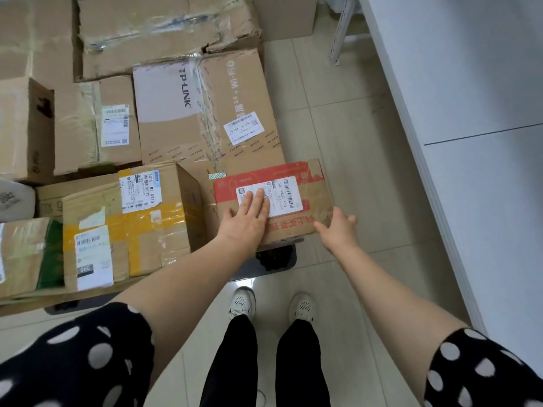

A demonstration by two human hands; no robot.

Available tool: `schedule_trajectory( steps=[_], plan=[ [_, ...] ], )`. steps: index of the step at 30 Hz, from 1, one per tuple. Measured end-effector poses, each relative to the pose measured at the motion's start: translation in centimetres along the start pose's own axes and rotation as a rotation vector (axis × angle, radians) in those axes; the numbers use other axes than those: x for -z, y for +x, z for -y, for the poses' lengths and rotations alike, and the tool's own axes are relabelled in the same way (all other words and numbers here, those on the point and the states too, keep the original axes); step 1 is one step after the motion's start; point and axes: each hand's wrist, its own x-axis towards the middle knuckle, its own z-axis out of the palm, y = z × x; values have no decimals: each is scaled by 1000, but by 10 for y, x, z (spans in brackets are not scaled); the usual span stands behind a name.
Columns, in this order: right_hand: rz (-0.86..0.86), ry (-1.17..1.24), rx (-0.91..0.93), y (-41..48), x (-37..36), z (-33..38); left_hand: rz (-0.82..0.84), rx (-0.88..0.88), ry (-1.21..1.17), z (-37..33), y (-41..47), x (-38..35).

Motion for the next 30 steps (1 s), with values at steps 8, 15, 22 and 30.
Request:
schedule_trajectory(
  steps=[8,15,22,30],
  plan=[
    [58,69,1,-7,-12,-7,62,-38,-50,9,-14,-5],
    [98,270,13,4,-12,-14,25,136,-97,26,5,4],
    [101,361,65,4,-14,-18,37,131,-368,44,17,5],
    [179,333,96,-5,-31,-8,10,233,-374,53,0,-10]
  ],
)
